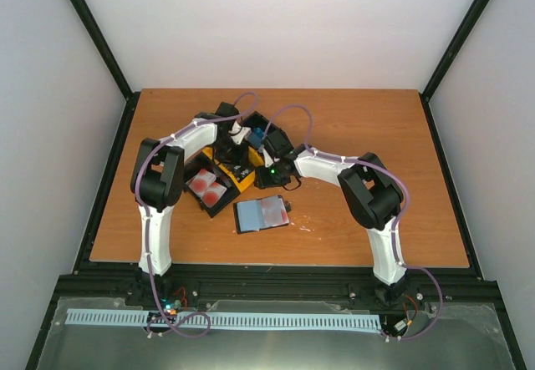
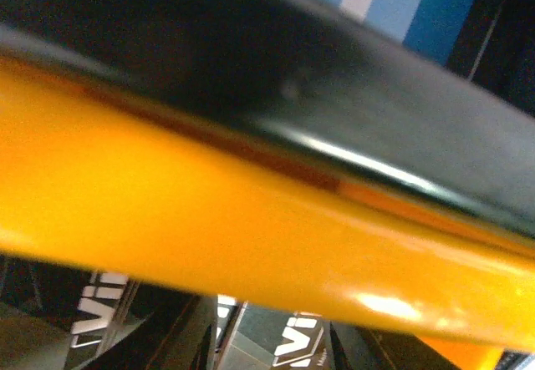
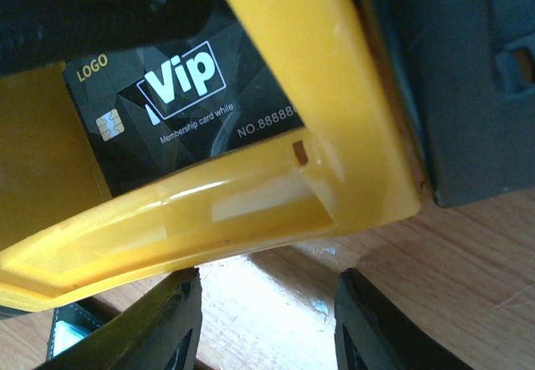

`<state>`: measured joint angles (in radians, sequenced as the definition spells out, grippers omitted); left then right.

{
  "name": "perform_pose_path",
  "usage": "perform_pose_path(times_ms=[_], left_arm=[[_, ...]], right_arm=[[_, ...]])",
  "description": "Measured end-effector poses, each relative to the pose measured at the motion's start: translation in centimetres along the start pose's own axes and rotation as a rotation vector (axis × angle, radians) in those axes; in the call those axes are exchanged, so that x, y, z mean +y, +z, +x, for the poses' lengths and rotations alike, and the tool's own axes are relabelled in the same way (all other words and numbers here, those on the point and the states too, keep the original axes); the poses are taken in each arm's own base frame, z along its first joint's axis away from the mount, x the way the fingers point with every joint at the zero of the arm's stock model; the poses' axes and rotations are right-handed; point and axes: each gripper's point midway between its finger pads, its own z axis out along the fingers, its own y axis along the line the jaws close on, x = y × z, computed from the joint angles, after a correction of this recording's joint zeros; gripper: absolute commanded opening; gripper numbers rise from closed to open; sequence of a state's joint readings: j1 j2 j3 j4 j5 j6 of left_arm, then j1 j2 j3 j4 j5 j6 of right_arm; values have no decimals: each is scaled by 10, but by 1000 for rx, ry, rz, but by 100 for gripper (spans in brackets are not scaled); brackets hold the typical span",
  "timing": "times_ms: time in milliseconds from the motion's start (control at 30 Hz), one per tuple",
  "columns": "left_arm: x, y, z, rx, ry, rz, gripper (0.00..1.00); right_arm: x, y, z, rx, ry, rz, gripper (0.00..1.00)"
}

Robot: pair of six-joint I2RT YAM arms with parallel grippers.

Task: Put the credit cards into the card holder
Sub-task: Pick up the credit card from the storage box.

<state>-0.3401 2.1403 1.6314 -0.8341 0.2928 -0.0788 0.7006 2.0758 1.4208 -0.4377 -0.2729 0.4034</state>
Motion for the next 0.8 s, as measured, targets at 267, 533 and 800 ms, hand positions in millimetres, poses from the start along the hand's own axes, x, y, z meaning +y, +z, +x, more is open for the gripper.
perform_pose_path(times_ms=[267, 533, 800], left_arm=[[-9, 4, 5, 13, 25, 32, 23], [-11, 3, 5, 16, 20, 52, 22], [-19, -6, 7, 27, -21, 108, 20]], right_arm=[[-1, 0, 2, 14, 5, 6, 44], [-1, 0, 3, 22, 9, 7, 44], [-1, -1, 6, 40, 15, 8, 44]])
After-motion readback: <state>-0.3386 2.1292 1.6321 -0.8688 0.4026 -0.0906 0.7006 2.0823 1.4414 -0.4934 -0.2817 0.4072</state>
